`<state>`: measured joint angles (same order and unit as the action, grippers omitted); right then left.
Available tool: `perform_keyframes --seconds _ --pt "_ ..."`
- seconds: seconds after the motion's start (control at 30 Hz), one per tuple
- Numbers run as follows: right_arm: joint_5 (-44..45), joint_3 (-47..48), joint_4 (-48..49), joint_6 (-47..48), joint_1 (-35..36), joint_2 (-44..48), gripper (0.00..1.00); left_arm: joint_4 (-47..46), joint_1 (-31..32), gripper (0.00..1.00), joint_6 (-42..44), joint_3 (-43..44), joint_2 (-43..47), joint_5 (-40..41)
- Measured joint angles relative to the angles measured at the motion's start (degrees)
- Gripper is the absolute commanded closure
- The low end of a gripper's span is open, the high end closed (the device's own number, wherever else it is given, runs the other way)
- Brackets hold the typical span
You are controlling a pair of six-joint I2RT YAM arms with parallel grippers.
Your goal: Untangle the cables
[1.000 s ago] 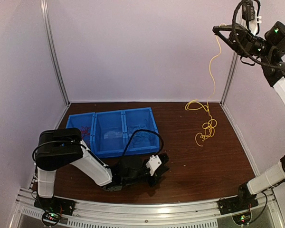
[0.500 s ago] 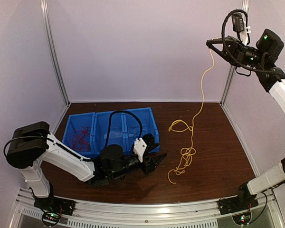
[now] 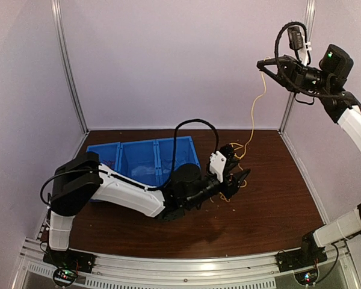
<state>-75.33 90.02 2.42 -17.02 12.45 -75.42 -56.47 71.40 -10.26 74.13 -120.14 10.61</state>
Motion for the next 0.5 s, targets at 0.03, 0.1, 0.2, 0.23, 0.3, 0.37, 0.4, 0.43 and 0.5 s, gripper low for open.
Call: perform_keyframes --seconds 0.03,0.1,0.2,0.23,0.3,0.37,0.4,0.43,0.5 --pt "0.07 0.00 0.15 -0.13 0.02 0.00 1.00 0.83 -0.22 0.72 -0.17 1.66 -1.70 -1.09" --pt "0.13 0.00 0.83 -0.50 0.04 0.13 1.00 2.62 -0.83 0.85 -0.90 4.87 -5.53 -3.56" --pt "0.13 0.00 2.25 -1.77 0.04 0.33 1.00 4.44 -1.57 0.96 -1.53 5.88 -9.03 -5.64" --pt "0.13 0.00 2.93 -2.58 0.04 0.37 1.00 4.85 -1.77 0.97 -1.46 5.88 -10.14 -5.99" --pt "0.11 0.00 4.87 -4.28 0.02 0.39 1.00 5.16 -2.01 0.94 -1.55 5.68 -11.63 -6.47" --pt "0.07 0.00 6.71 -6.01 0.02 0.39 1.00 4.81 -2.12 0.78 -1.75 4.50 -12.09 -6.58" --pt "0.04 0.00 7.54 -6.78 0.02 0.39 1.00 3.96 -2.16 0.70 -1.97 3.34 -12.09 -6.75" --pt "0.02 0.00 8.22 -7.32 0.02 0.39 1.00 2.82 -2.21 0.65 -2.14 2.10 -12.09 -7.08" --pt "-0.02 0.00 9.29 -8.15 0.02 0.39 1.00 0.39 -2.21 0.60 -2.84 -0.35 -11.96 -8.00"
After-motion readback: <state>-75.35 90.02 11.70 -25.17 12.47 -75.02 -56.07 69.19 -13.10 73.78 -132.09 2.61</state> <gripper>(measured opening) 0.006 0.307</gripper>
